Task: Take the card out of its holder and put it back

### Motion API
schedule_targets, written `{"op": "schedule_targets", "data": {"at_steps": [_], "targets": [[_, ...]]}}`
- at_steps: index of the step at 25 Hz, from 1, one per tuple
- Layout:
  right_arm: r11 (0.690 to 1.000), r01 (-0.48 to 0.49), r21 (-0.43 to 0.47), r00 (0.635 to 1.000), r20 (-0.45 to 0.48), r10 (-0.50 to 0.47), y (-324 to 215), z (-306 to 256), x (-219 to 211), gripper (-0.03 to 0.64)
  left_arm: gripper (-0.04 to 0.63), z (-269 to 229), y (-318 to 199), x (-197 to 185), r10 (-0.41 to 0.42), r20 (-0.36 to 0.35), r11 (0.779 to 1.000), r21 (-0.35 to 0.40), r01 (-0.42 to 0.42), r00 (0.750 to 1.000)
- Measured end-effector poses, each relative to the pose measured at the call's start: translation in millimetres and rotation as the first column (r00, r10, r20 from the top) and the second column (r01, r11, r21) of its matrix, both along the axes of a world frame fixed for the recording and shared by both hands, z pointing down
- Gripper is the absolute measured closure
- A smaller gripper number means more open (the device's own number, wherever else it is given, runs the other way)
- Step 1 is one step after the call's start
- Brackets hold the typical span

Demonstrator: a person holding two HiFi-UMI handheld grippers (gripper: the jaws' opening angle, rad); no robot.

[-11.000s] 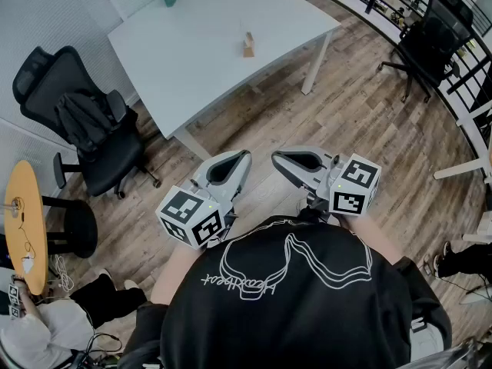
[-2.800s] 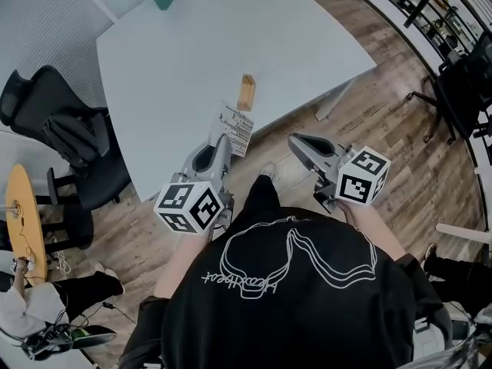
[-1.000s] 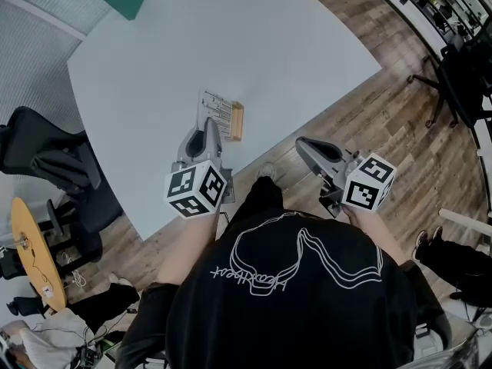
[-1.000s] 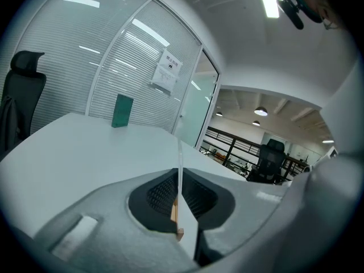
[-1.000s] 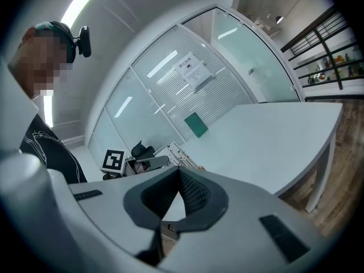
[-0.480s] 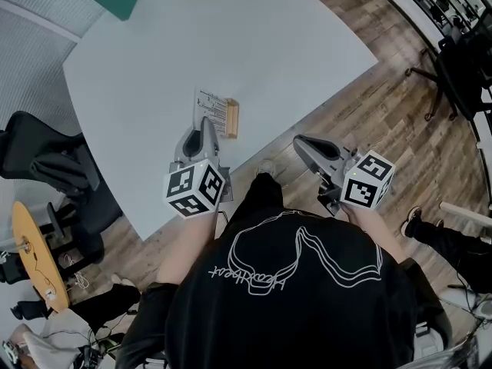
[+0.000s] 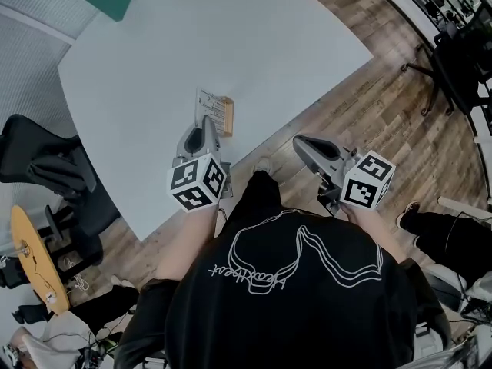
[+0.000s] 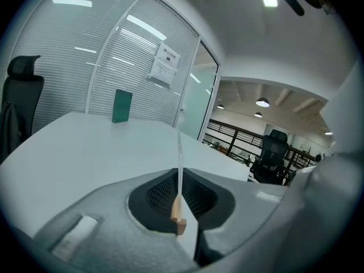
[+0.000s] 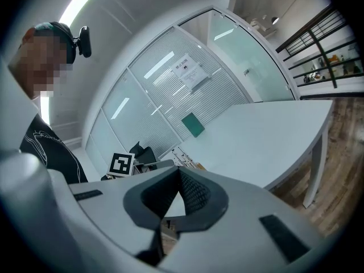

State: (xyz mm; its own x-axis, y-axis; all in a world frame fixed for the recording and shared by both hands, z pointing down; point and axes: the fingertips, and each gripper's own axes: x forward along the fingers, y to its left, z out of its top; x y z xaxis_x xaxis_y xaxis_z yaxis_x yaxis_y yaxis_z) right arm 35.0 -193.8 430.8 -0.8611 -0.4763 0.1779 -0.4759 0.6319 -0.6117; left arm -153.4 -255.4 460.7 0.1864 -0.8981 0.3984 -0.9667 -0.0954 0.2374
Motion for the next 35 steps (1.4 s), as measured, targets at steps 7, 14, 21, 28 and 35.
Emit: {"op": "schedule_targets", "data": {"at_steps": [7, 14, 21, 28, 35], "targets": [[1.0, -0.01, -0.005, 1.0, -0.002, 0.01, 6, 3, 4, 0.607, 0.569, 19, 3, 5, 0.015, 0.016, 0.999, -0.034, -0.014, 1.0], [1.0, -0.017, -0.011, 1.0, -0.01, 0.017, 10, 6, 8, 0.607, 0.569, 31, 4, 7, 0.024, 0.012, 0.998, -0.051, -0.024, 1.0], [1.0, -0.024, -0.005, 1.0, -0.01, 0.023, 18, 0, 6, 0.607, 0.568, 28, 5, 4, 0.044, -0.018, 0.999, -0.028, -0.044, 0.999], [0.999, -0.036, 0.021, 0.999, -0.008, 0.036, 35, -10, 17, 0.607, 0.484, 11, 13, 12, 0.083, -0.051, 0.996, 0.016, -0.082, 0.995], [0.998, -0.014, 0.059, 1.0, -0.006, 0.014, 63, -26, 22, 0.607, 0.46, -27, 51, 6, 0.06, -0.06, 0.994, 0.095, -0.054, 0.996]]}}
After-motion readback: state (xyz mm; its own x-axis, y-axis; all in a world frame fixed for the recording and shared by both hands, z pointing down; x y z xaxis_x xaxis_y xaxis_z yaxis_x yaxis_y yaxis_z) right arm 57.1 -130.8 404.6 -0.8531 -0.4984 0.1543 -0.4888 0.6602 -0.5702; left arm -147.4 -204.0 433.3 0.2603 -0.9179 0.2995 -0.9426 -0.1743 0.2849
